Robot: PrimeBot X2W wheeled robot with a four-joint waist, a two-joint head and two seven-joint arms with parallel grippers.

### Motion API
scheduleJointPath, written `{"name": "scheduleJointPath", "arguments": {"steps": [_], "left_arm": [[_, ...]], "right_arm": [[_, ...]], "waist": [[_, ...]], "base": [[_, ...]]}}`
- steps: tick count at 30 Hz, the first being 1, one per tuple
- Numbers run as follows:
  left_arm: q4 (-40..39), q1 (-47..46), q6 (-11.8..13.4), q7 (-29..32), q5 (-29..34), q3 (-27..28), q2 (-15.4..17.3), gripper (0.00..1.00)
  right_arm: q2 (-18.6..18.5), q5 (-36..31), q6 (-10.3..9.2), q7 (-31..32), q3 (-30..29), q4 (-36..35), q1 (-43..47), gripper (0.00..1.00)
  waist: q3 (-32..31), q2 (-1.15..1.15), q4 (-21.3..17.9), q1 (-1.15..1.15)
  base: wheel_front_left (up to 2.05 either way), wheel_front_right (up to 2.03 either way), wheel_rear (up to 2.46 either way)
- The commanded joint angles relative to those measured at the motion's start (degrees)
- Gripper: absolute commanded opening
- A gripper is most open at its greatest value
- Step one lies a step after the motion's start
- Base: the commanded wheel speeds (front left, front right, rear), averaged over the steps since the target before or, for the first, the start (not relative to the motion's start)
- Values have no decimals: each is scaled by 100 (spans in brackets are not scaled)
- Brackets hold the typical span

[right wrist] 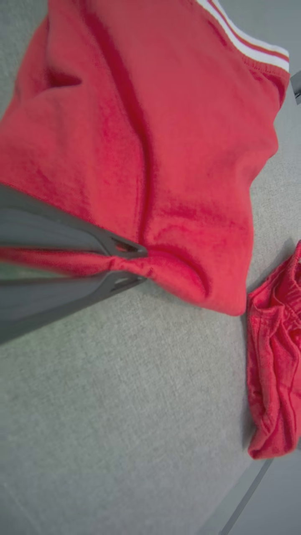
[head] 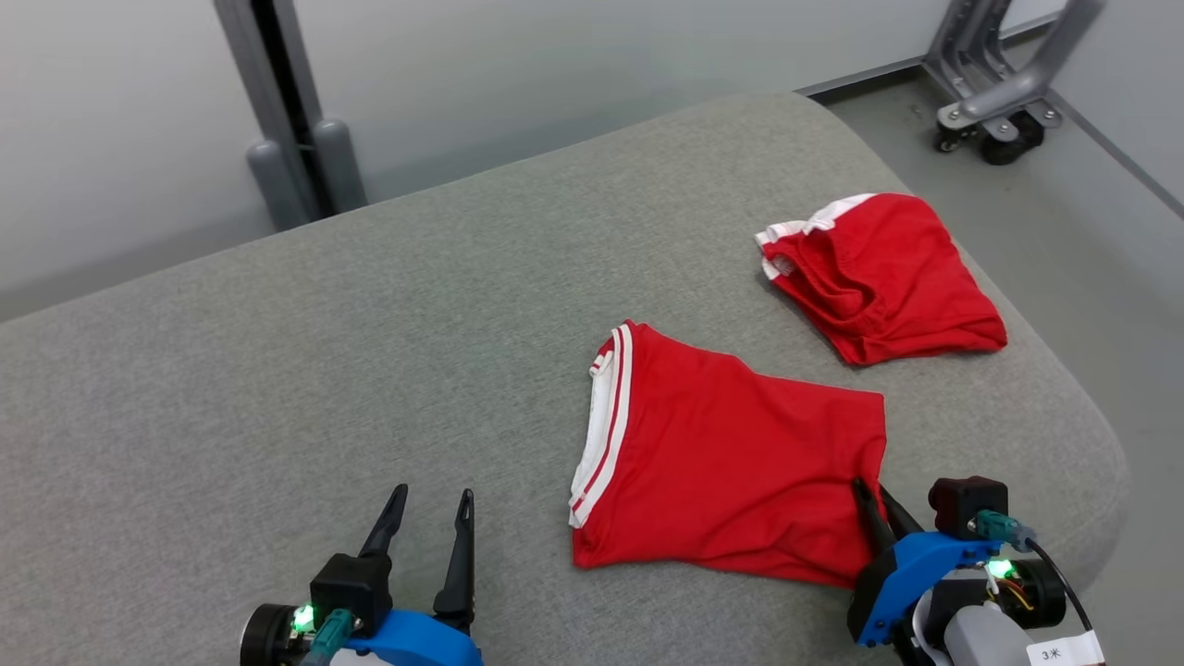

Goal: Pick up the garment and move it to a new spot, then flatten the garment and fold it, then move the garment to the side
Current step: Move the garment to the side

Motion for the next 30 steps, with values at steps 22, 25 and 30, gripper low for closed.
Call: {"name": "scheduleJointPath", "arguments": {"steps": [22, 25, 30], "left_arm": [[301, -202, -156, -14, 545, 390, 14, 100], [289, -207, -170, -14, 582, 465, 16, 100], [255, -190, -166, -14, 612, 575, 14, 100]], "right_arm": [[-1755, -1645, -5, 418, -1551, 544, -2494, 100], [-1601, -2102, -4, 349, -2155, 422, -2416, 100], [-1096, -2690, -5, 108, -2700, 111, -2215, 100]], "waist": [[450, 0, 677, -1], [474, 0, 732, -1], [441, 0, 759, -1]], "base": [[0, 0, 0], [0, 0, 0], [0, 0, 0]]}}
